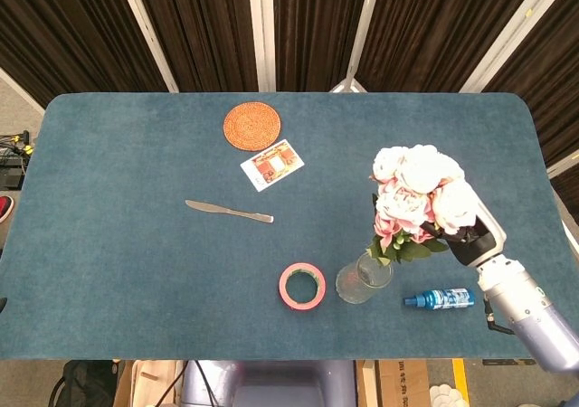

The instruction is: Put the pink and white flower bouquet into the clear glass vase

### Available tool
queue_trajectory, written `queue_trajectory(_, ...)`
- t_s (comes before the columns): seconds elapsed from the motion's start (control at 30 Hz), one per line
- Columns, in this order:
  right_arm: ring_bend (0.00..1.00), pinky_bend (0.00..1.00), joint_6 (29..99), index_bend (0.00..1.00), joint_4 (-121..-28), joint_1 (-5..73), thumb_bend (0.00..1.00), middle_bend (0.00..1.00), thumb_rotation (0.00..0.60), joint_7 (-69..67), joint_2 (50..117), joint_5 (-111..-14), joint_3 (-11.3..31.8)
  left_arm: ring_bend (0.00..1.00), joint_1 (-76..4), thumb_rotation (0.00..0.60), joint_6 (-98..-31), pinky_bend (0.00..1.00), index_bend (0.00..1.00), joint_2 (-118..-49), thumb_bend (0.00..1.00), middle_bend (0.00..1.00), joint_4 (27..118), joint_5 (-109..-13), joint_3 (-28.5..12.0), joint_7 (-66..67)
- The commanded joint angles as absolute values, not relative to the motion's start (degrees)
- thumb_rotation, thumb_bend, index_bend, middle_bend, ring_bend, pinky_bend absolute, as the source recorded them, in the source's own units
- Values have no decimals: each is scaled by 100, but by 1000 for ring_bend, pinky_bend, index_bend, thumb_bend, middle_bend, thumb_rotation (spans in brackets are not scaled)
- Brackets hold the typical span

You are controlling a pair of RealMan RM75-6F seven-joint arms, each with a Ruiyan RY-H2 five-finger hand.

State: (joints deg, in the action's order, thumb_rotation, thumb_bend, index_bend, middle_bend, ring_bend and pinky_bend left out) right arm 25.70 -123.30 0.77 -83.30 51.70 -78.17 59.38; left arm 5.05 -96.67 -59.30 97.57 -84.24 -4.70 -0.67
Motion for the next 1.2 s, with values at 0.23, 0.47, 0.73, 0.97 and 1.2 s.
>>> queue_trajectory(0.23, 454, 117, 2905, 610, -11847, 468, 393, 454, 600, -8991, 5183, -8485, 5130, 0, 497, 600, -9672, 49, 93, -5965, 217, 0, 9789, -8439, -465, 45)
queue_trajectory(0.47, 454, 117, 3285, 610, -11495, 805, 393, 455, 600, -9439, 5224, -9106, 4301, 0, 482, 600, -9639, 49, 97, -5975, 217, 0, 9799, -8426, -462, 106)
queue_trajectory(0.73, 431, 117, 3787, 610, -11015, 1355, 392, 454, 600, -10019, 5304, -9847, 3235, 0, 496, 600, -9662, 49, 97, -5977, 217, 0, 9814, -8448, -449, 120)
queue_trajectory(0.97, 244, 36, 4267, 490, -10650, 1826, 293, 305, 600, -10332, 5306, -10328, 2457, 0, 498, 600, -9657, 49, 97, -5969, 217, 0, 9815, -8464, -439, 103)
queue_trajectory(1.2, 50, 0, 4855, 212, -10281, 2211, 131, 108, 600, -10510, 5133, -10890, 1798, 0, 492, 600, -9633, 49, 97, -5948, 217, 0, 9825, -8510, -410, 66)
